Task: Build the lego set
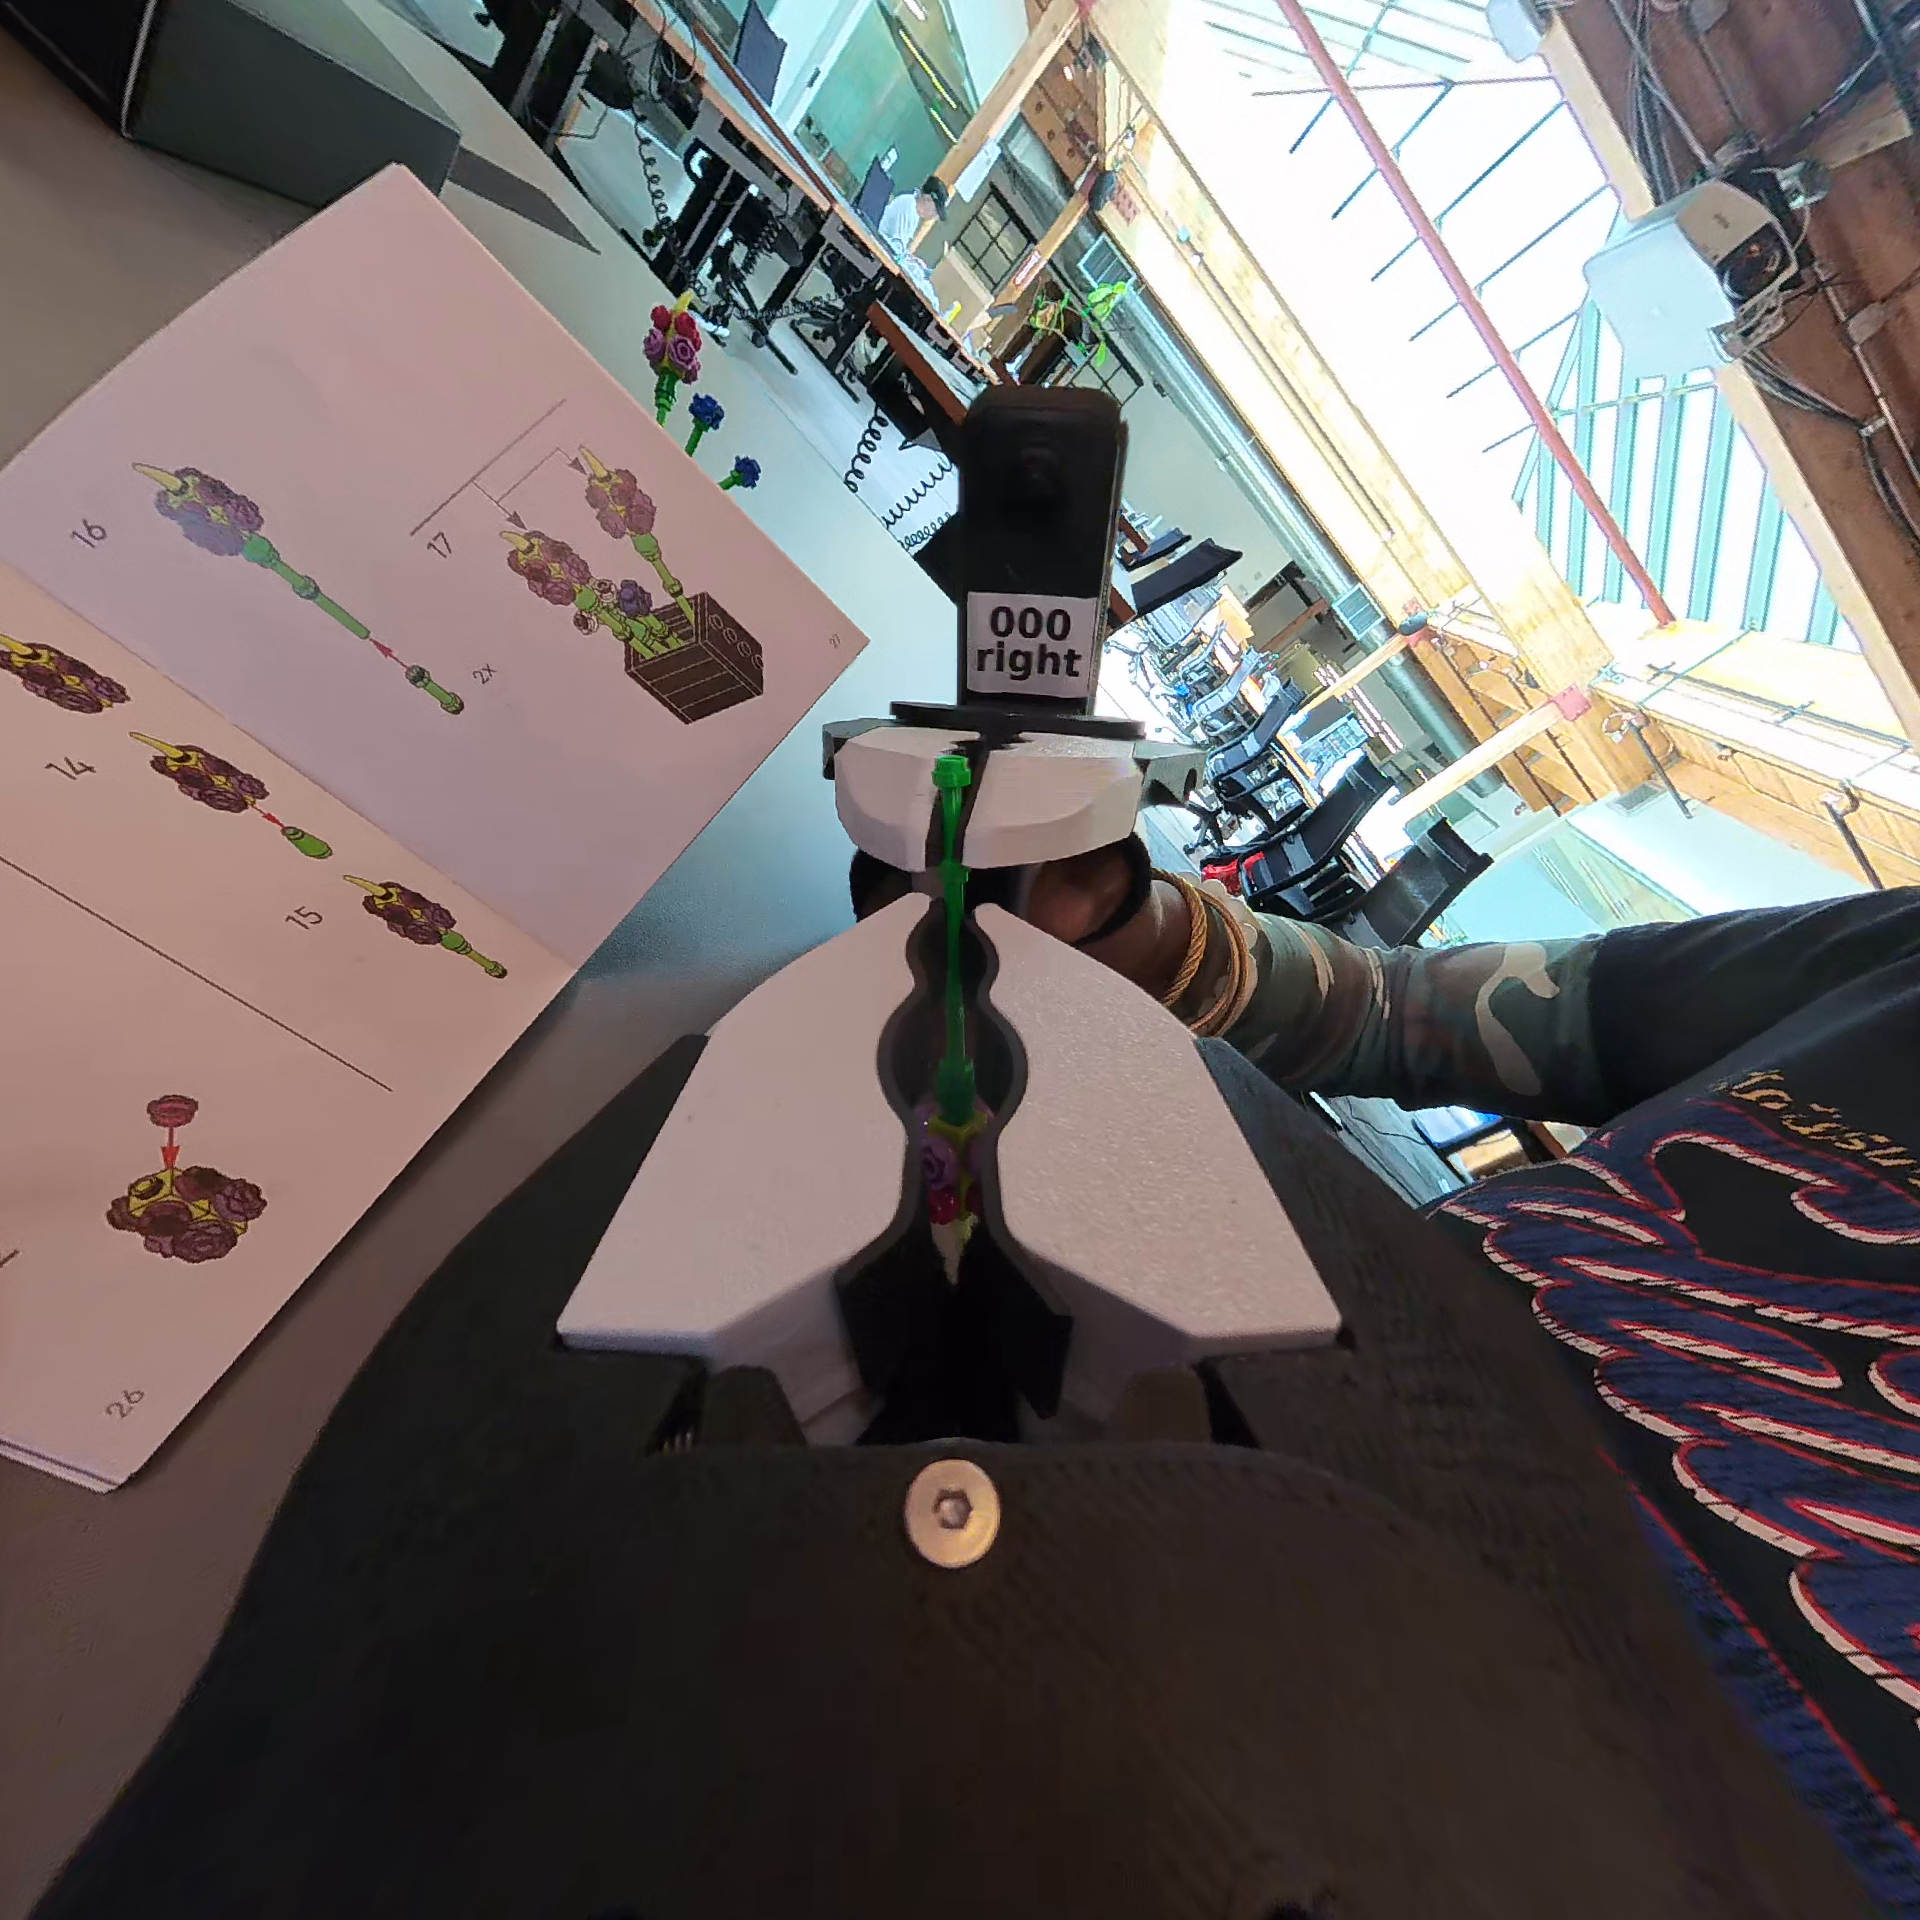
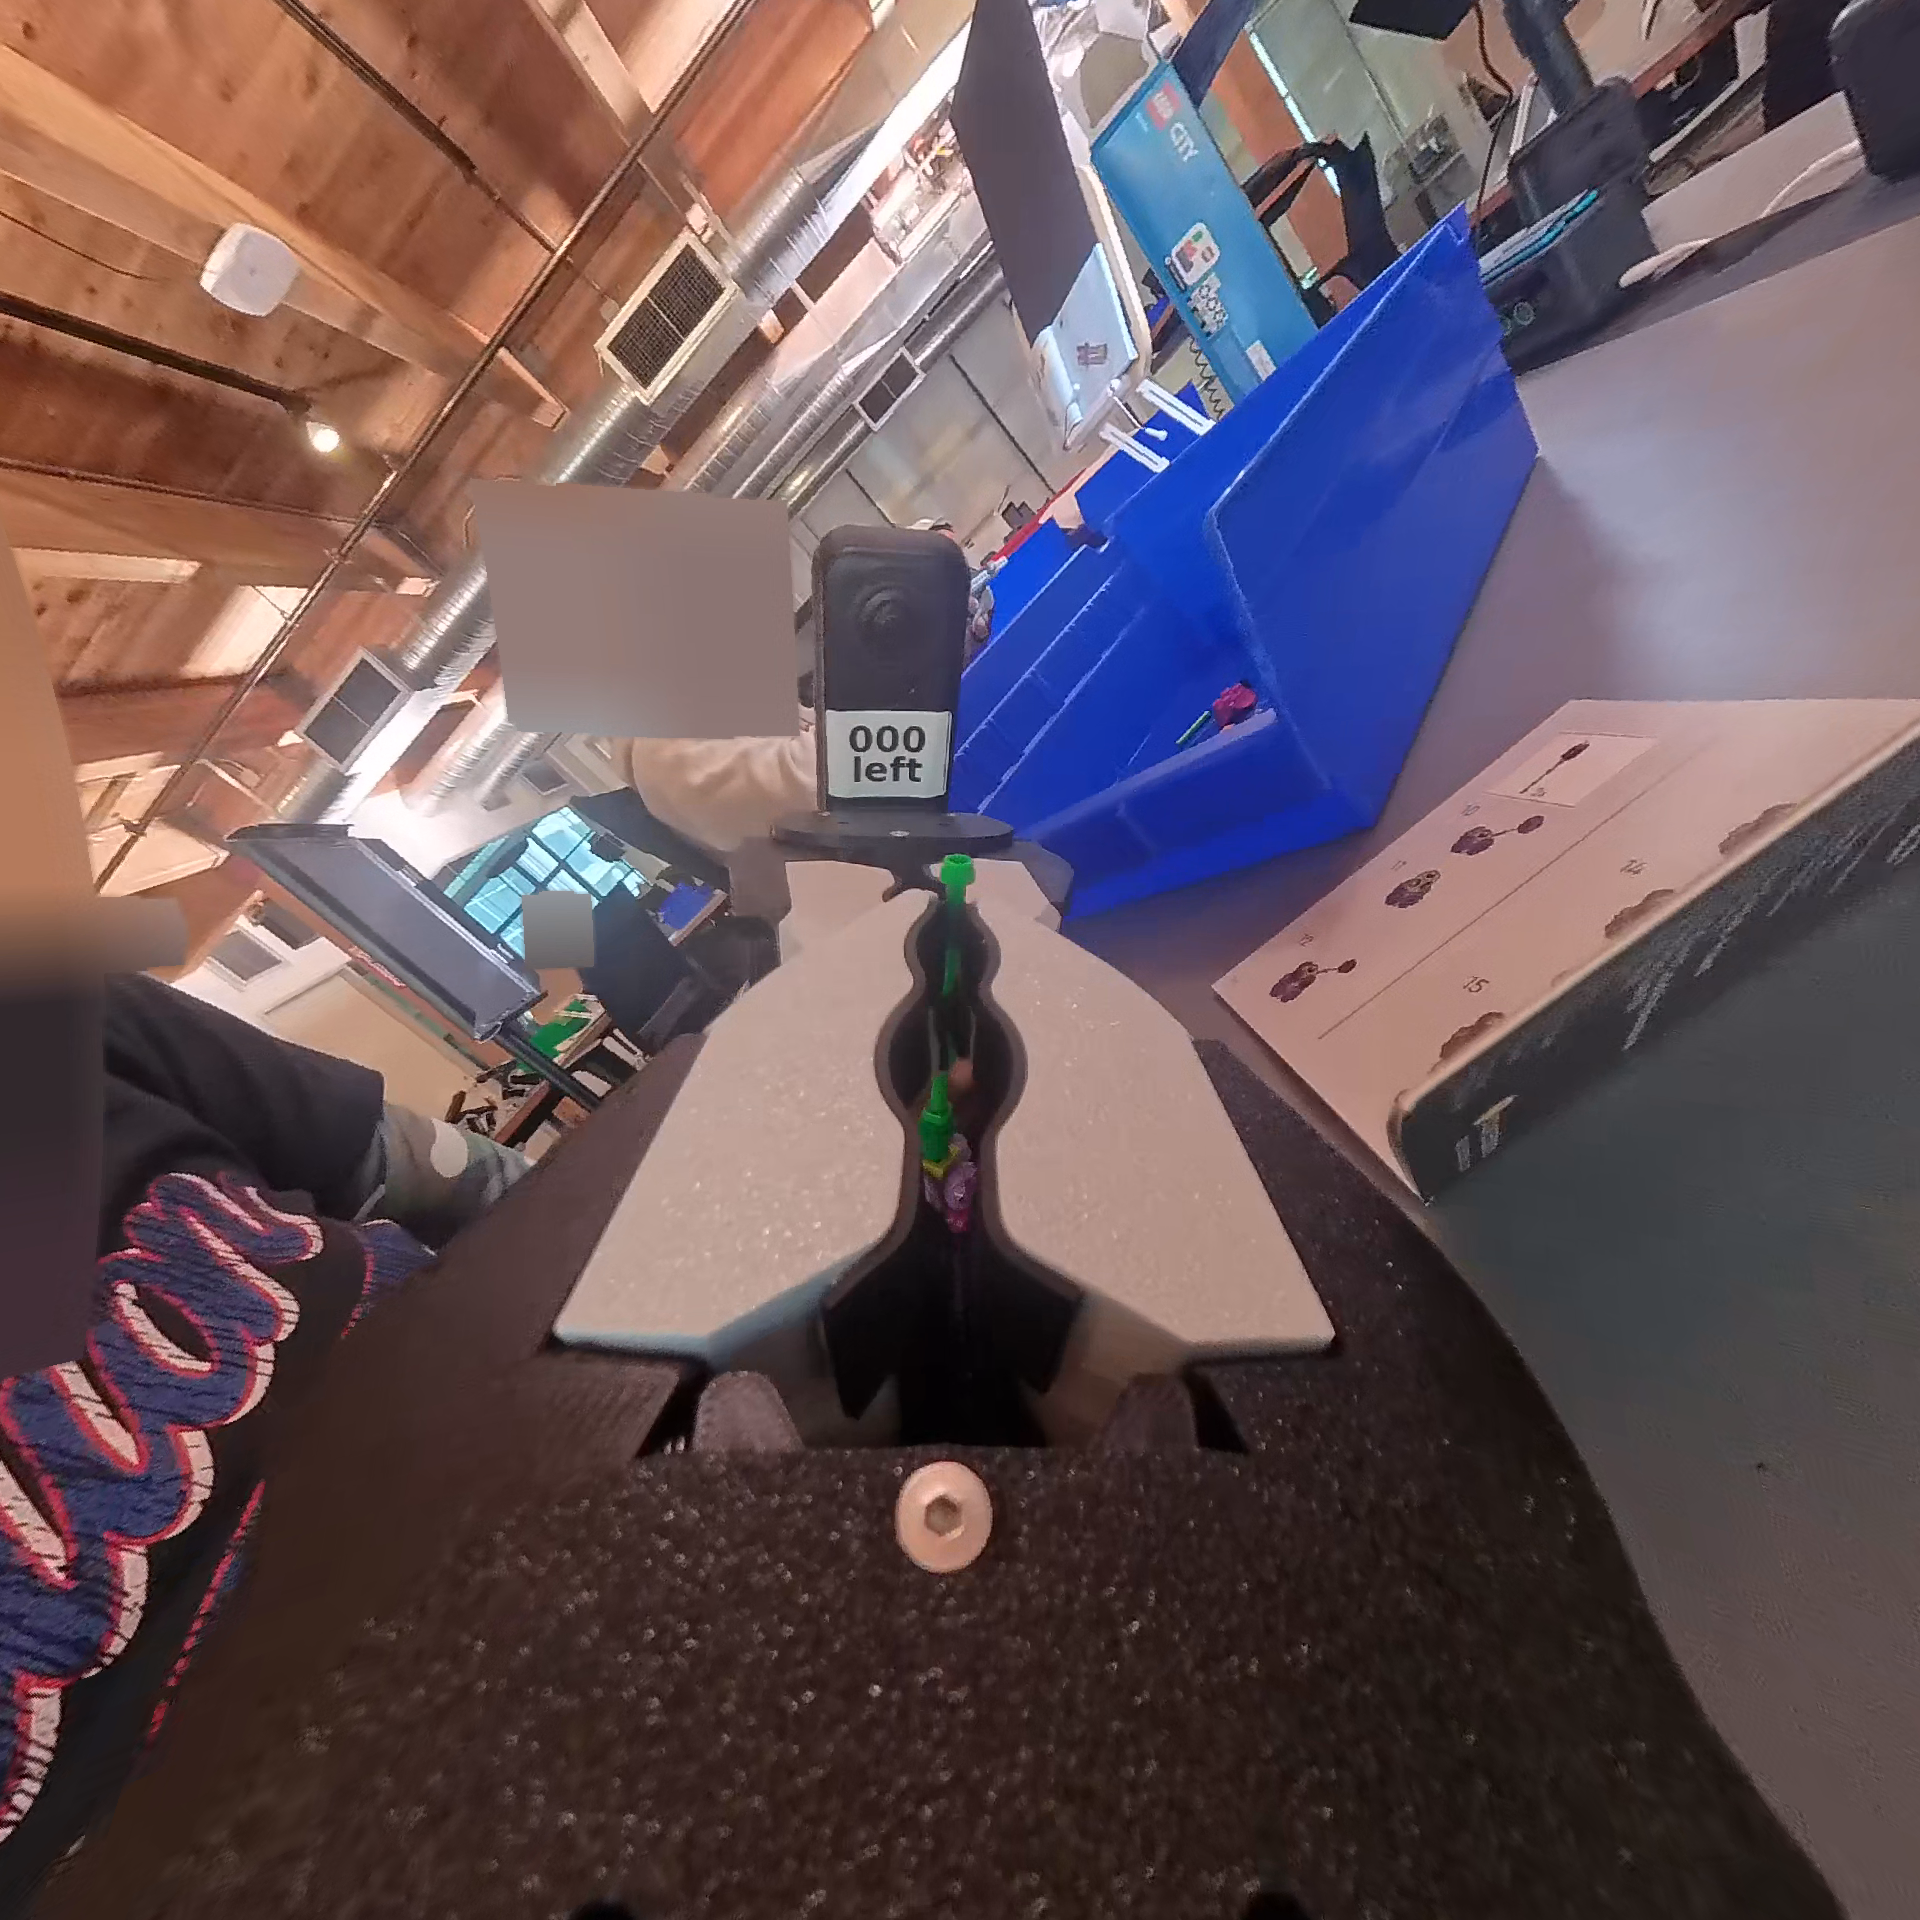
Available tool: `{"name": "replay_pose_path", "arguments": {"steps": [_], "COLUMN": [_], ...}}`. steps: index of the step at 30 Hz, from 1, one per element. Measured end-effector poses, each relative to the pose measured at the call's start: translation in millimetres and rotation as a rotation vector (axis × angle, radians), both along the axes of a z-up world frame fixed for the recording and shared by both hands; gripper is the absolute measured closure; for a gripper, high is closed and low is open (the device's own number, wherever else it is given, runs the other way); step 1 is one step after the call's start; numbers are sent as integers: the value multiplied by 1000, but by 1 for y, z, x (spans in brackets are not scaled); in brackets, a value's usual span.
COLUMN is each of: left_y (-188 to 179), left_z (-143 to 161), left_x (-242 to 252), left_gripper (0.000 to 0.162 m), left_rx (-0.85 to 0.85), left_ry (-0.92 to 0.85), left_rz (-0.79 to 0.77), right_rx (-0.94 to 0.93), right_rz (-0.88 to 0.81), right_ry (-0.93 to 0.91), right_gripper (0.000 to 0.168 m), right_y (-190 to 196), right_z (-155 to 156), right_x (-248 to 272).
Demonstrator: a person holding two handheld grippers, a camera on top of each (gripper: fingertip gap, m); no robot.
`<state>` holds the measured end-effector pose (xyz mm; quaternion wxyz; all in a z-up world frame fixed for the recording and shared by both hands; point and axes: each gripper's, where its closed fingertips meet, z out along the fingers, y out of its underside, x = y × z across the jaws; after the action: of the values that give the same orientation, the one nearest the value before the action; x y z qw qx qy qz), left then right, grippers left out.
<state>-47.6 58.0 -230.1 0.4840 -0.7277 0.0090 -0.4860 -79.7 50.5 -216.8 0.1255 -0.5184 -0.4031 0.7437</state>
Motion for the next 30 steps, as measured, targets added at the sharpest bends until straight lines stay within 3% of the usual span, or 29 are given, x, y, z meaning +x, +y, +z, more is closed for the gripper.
{"name": "replay_pose_path", "arguments": {"steps": [9,16,23,27,30], "left_y": [-1,-4,-6,-6,-6], "left_z": [2,11,12,13,12], "left_x": [0,5,7,5,6], "left_gripper": [162,153,160,160,160], "left_rx": [19,39,60,64,53], "left_ry": [2,-52,-37,-46,-39], "left_rz": [3,-68,-78,-63,-74], "right_rx": [22,-104,-139,-186,-123], "right_rz": [8,54,58,77,69], "right_ry": [12,89,96,89,82], "right_gripper": [164,165,165,154,162], "right_y": [-4,-7,-4,-2,-6], "right_z": [1,14,17,17,15], "right_x": [0,2,3,3,2]}}
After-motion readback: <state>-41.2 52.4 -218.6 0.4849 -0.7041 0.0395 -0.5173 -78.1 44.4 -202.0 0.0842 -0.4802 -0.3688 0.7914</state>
